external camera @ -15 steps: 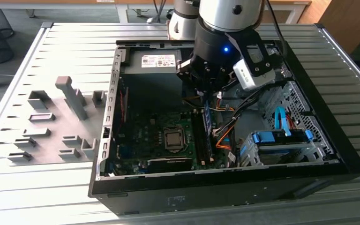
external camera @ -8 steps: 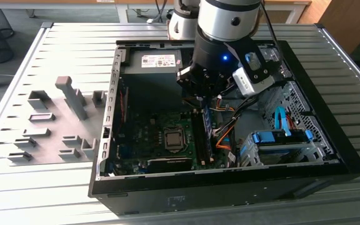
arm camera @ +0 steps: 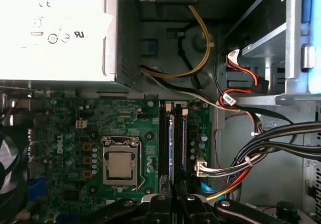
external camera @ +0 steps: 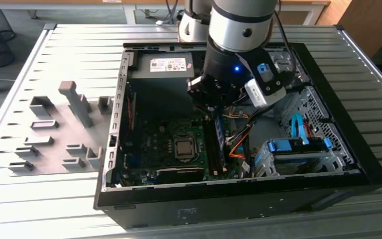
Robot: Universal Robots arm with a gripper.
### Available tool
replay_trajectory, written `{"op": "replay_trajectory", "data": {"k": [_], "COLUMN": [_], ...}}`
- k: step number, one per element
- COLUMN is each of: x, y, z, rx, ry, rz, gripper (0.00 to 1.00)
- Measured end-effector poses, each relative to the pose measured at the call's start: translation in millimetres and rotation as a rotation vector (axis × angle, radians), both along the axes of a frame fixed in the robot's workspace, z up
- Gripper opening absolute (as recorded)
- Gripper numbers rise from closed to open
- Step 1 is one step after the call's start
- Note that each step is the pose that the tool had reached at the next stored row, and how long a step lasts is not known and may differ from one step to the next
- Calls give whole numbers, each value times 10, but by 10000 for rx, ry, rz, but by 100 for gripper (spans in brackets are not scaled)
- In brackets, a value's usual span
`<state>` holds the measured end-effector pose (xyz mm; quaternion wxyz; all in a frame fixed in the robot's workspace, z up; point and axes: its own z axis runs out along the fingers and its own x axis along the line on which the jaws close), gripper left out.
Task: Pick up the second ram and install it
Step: 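Insert the second ram into the second slot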
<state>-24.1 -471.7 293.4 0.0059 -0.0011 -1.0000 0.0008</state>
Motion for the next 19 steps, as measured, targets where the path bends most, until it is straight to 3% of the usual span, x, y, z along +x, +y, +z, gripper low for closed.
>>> {"op": "replay_trajectory", "data": {"k": [9, 15, 19], "x": [0, 0, 0], "y": [0, 0, 0], "z": [-115, -121, -180], "rx": [-2, 0, -2], "ry": [5, 4, 5], "rz": [-1, -1, 0], "gripper": [14, 14, 14]}}
